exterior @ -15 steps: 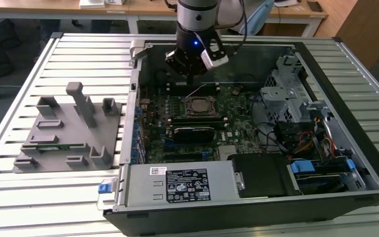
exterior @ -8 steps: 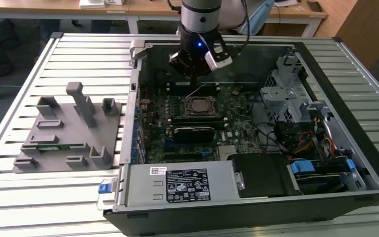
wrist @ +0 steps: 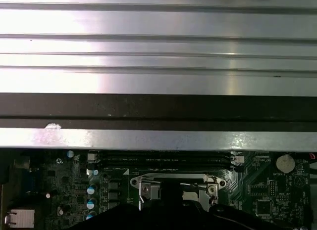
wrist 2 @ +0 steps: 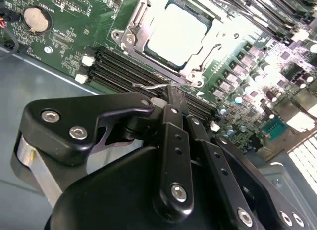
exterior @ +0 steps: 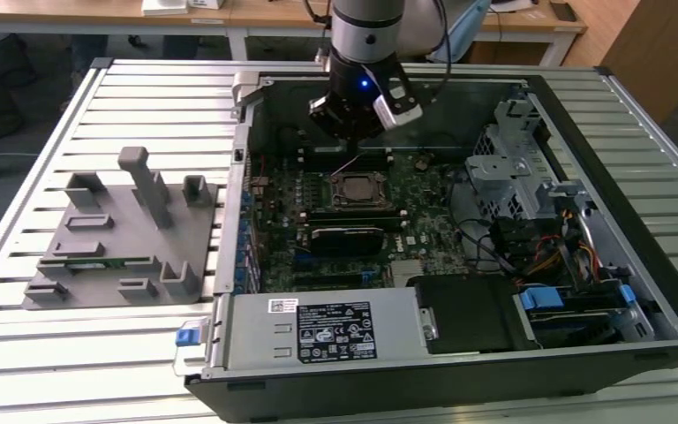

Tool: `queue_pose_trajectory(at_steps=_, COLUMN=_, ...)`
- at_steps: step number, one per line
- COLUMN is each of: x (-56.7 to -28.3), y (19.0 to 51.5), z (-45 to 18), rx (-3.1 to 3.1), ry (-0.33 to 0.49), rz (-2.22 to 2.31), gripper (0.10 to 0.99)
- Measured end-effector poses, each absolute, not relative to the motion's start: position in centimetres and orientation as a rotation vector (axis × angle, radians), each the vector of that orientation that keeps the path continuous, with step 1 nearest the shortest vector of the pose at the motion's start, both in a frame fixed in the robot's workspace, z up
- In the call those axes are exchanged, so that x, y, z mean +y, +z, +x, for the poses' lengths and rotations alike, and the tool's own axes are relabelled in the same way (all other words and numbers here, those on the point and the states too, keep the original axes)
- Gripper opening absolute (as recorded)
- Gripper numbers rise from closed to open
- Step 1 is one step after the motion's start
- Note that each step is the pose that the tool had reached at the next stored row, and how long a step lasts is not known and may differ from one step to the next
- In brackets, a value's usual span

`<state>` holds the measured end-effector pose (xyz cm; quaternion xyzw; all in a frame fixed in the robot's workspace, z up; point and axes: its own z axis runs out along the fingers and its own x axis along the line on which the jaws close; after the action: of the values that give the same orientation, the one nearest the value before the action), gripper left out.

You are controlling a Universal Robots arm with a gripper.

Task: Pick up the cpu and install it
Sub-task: 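Install the first cpu locking lever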

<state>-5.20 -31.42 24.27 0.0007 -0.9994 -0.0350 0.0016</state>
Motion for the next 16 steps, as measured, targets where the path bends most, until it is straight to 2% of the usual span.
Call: queue_pose_trajectory(at_steps=16, x=-31.1, y=23.5, z=-4.33, rx=-3.135, ry=-0.109, rz=0.051, gripper=0.106)
